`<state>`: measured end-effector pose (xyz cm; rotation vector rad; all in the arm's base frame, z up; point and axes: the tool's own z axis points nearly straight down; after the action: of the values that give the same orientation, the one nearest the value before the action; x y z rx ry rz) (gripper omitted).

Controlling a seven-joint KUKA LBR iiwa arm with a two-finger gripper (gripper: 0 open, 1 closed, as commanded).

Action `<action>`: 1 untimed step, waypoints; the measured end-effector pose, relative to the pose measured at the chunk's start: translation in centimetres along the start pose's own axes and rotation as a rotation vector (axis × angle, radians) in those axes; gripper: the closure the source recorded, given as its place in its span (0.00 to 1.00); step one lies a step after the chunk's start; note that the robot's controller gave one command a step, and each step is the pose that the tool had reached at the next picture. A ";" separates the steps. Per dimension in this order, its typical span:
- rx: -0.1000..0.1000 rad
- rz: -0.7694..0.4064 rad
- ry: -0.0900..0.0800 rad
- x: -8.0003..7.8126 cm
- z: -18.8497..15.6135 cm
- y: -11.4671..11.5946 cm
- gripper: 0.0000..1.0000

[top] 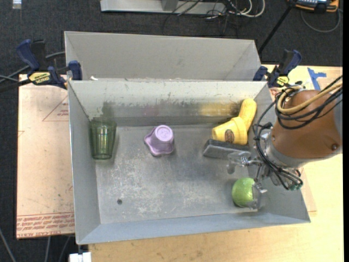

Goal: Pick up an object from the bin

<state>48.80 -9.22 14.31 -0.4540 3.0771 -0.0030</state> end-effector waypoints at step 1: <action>0.000 0.001 0.000 0.0 0.0 0.0 0.00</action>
Offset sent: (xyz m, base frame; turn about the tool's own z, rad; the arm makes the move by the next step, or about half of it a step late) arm 0.0016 -0.0198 -0.0361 -0.2113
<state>48.81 -9.24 14.32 -0.4528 3.0771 -0.0031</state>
